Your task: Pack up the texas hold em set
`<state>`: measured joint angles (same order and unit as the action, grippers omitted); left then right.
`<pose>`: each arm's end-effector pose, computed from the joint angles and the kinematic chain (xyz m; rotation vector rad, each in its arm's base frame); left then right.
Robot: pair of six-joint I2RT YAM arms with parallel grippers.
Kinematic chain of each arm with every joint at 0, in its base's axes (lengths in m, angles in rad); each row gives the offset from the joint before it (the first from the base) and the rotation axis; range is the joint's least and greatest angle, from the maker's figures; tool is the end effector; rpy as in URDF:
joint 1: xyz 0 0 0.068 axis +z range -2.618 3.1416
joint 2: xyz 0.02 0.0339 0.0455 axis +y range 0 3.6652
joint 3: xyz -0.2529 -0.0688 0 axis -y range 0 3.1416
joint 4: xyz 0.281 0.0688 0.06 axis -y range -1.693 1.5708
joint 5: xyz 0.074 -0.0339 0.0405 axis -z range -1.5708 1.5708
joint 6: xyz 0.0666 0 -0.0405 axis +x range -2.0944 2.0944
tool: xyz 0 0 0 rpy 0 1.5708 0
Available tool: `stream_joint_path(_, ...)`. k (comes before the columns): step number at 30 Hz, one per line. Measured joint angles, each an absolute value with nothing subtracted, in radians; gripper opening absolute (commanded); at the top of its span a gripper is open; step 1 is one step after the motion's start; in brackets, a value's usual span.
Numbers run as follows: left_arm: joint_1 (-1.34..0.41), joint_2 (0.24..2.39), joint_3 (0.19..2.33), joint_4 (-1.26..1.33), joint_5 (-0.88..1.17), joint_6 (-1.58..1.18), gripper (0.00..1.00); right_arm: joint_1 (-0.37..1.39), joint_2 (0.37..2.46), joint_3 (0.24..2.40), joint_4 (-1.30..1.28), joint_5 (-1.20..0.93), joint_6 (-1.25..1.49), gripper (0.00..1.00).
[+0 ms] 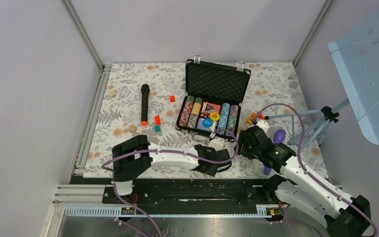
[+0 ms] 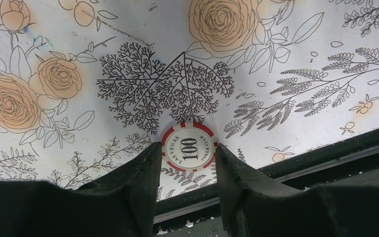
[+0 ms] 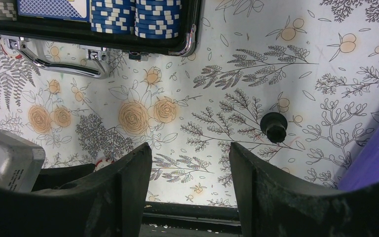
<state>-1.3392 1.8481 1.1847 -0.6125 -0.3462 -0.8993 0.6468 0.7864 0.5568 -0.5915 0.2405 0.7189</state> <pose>0.1109 -0.3718 0.1002 0.5206 2.6502 -0.1548 0.1876 0.1218 0.1855 0.1997 2.3846 0.3694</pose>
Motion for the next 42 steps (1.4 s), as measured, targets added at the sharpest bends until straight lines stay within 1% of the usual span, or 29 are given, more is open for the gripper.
stream_joint_path(7, -1.340, 1.848, 1.184, -0.614, -0.352, -0.899, 0.39, 0.646, 0.786, 0.545, -0.584, 0.223, 0.719, 0.66)
stream_joint_path(12, -1.341, 1.844, 1.183, -0.633, -0.376, -0.898, 0.42, 0.646, 0.791, 0.544, -0.575, 0.212, 0.719, 0.66)
stream_joint_path(22, -1.342, 1.829, 1.178, -0.687, -0.413, -0.888, 0.42, 0.644, 0.889, 0.542, -0.540, 0.137, 0.716, 0.67)
stream_joint_path(32, -1.342, 1.706, 1.176, -0.700, -0.446, -0.883, 0.43, 0.641, 0.987, 0.531, -0.443, 0.024, 0.720, 0.67)
stream_joint_path(35, -1.342, 1.676, 1.175, -0.699, -0.450, -0.879, 0.47, 0.641, 1.003, 0.531, -0.421, -0.002, 0.720, 0.67)
stream_joint_path(37, -1.342, 1.674, 1.171, -0.693, -0.450, -0.880, 0.55, 0.641, 1.007, 0.531, -0.410, -0.013, 0.721, 0.67)
stream_joint_path(38, -1.342, 1.674, 1.163, -0.687, -0.450, -0.881, 0.58, 0.641, 1.007, 0.531, -0.406, -0.018, 0.720, 0.67)
stream_joint_path(40, -1.342, 1.674, 1.147, -0.686, -0.448, -0.881, 0.62, 0.640, 1.007, 0.531, -0.405, -0.021, 0.721, 0.67)
stream_joint_path(42, -1.341, 1.677, 1.126, -0.677, -0.443, -0.885, 0.63, 0.640, 1.007, 0.531, -0.405, -0.021, 0.721, 0.67)
